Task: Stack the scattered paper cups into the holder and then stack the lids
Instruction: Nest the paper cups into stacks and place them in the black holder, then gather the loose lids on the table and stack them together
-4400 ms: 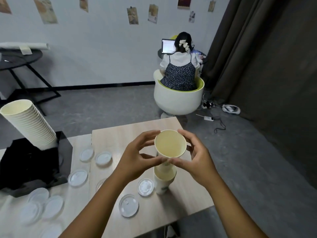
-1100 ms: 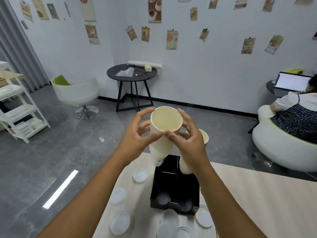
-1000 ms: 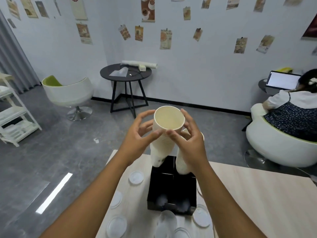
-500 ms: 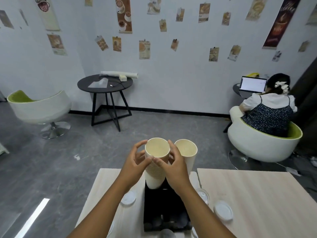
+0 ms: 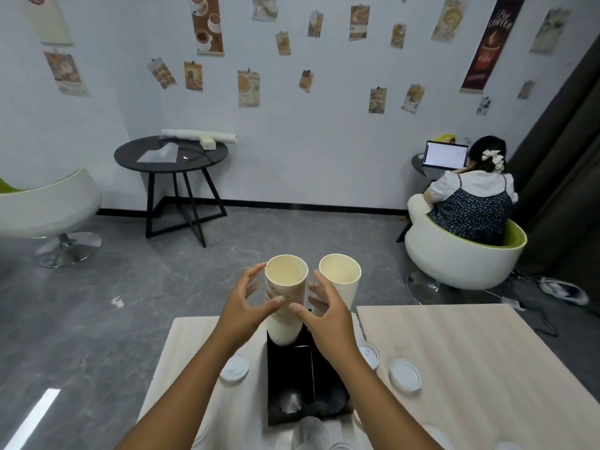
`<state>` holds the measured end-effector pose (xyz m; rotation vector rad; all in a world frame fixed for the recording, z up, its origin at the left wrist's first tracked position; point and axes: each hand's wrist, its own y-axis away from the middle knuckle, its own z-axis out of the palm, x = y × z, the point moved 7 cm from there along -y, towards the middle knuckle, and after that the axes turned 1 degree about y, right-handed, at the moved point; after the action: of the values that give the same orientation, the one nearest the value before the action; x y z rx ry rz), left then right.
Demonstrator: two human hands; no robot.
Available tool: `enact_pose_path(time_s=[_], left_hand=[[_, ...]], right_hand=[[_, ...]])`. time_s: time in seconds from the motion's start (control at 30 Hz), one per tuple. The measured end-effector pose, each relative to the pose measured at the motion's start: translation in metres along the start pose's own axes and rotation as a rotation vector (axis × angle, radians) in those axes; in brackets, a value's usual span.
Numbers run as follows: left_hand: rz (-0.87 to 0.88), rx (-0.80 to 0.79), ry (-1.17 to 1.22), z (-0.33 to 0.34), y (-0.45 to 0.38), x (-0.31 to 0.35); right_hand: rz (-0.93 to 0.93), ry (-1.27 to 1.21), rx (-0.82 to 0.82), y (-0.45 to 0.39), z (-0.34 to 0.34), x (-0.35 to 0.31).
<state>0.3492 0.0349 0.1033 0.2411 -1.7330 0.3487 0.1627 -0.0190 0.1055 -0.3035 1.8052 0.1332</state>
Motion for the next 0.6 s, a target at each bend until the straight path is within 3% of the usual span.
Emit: enact_pose_path(time_s=[0.2, 0.43, 0.6], left_hand=[[0.021, 0.015, -0.046, -0.029, 0.082, 0.0], [-0.219, 0.055, -0.127, -0.074, 0.246, -0.11], [-0.362, 0.079, -0.168, -0.095, 0.299, -0.168]], right_hand=[[-0.05, 0.137, -0.157, 0.065, -0.012, -0.008], [0.11, 0.24, -0.315, 0.176, 0.014, 0.088], [0.221, 0.272, -0.381, 0.221, 0.052, 0.142]])
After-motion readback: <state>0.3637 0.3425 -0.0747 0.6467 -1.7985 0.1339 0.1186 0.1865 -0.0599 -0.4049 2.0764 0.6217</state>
